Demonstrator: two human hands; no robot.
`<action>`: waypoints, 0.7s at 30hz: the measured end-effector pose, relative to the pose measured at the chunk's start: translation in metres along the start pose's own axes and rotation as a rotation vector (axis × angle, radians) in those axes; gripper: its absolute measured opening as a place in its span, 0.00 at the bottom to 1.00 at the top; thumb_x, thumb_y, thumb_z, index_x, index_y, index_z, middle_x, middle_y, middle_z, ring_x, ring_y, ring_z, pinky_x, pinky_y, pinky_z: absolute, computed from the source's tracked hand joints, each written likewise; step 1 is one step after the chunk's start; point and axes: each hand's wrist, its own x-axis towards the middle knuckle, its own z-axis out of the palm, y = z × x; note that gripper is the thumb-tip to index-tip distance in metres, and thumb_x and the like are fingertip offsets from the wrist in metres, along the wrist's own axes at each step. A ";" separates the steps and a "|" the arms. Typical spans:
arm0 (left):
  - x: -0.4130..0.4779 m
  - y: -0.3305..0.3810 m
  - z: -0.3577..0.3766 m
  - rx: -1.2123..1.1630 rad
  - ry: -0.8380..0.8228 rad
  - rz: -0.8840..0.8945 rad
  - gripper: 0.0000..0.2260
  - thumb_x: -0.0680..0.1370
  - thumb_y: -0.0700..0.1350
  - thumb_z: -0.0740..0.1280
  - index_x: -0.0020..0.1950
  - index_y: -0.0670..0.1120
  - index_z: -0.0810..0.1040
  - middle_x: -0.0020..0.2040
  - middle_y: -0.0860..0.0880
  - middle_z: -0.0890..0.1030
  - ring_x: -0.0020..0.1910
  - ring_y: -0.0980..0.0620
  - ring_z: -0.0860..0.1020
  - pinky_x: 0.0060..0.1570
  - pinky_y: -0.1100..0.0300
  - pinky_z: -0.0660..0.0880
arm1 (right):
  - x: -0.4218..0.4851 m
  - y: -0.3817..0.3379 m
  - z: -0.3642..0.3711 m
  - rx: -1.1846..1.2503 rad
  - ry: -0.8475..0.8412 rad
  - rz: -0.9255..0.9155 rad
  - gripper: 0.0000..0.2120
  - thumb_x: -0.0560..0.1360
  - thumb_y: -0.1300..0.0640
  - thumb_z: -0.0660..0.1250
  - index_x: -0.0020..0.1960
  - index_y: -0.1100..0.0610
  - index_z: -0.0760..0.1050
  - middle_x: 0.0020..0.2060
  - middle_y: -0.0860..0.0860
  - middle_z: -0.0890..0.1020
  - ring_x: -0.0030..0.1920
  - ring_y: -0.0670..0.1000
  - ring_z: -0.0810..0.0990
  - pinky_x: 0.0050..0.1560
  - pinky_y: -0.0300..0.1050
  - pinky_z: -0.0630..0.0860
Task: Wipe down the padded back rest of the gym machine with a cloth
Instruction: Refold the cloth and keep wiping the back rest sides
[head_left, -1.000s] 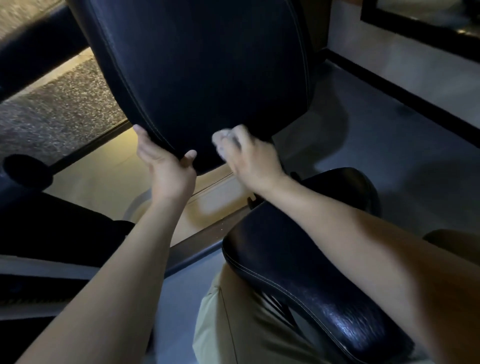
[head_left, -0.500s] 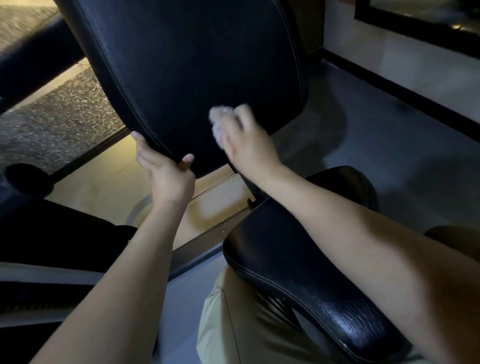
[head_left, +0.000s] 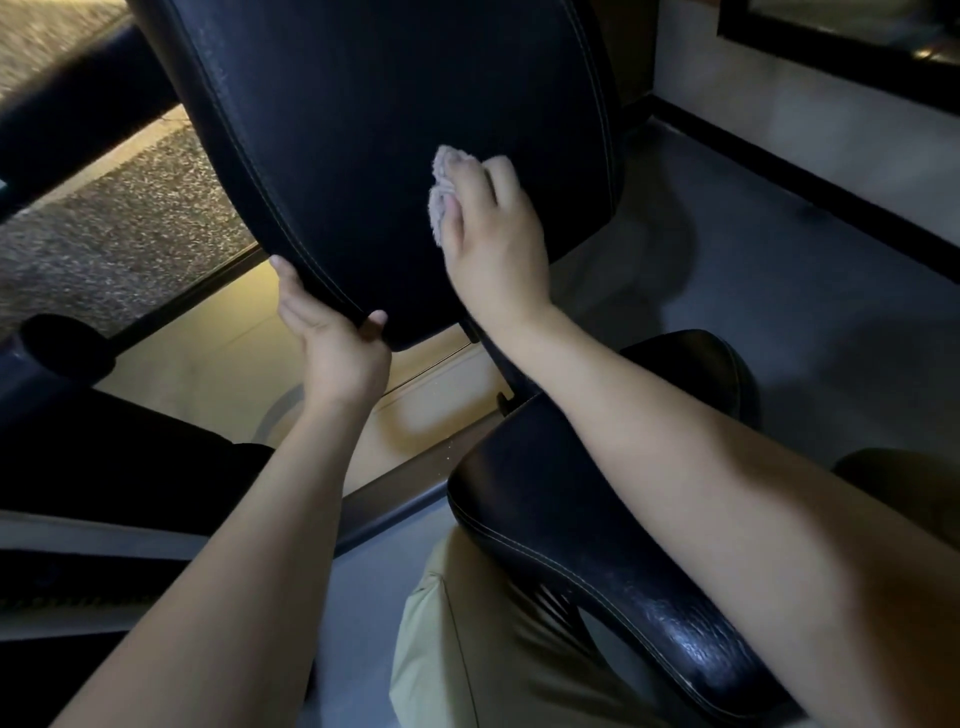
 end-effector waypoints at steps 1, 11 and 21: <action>0.000 0.002 0.001 0.002 0.003 -0.013 0.44 0.79 0.35 0.67 0.81 0.43 0.36 0.80 0.44 0.43 0.77 0.56 0.48 0.64 0.82 0.47 | -0.005 -0.006 0.003 -0.002 0.007 -0.040 0.16 0.81 0.59 0.60 0.66 0.61 0.77 0.52 0.59 0.78 0.47 0.57 0.79 0.45 0.49 0.79; 0.000 0.024 0.015 -0.096 0.084 -0.149 0.48 0.76 0.42 0.70 0.81 0.47 0.35 0.78 0.44 0.47 0.73 0.53 0.57 0.67 0.67 0.56 | -0.028 0.077 -0.036 -0.251 0.000 0.198 0.12 0.80 0.53 0.63 0.61 0.57 0.74 0.53 0.56 0.80 0.50 0.58 0.80 0.40 0.51 0.78; 0.000 0.024 0.022 -0.133 0.105 -0.140 0.49 0.74 0.43 0.69 0.82 0.46 0.35 0.79 0.42 0.45 0.77 0.44 0.58 0.72 0.60 0.63 | -0.057 0.026 -0.016 0.226 -0.073 0.603 0.06 0.79 0.62 0.64 0.50 0.56 0.67 0.43 0.49 0.76 0.39 0.45 0.74 0.33 0.33 0.68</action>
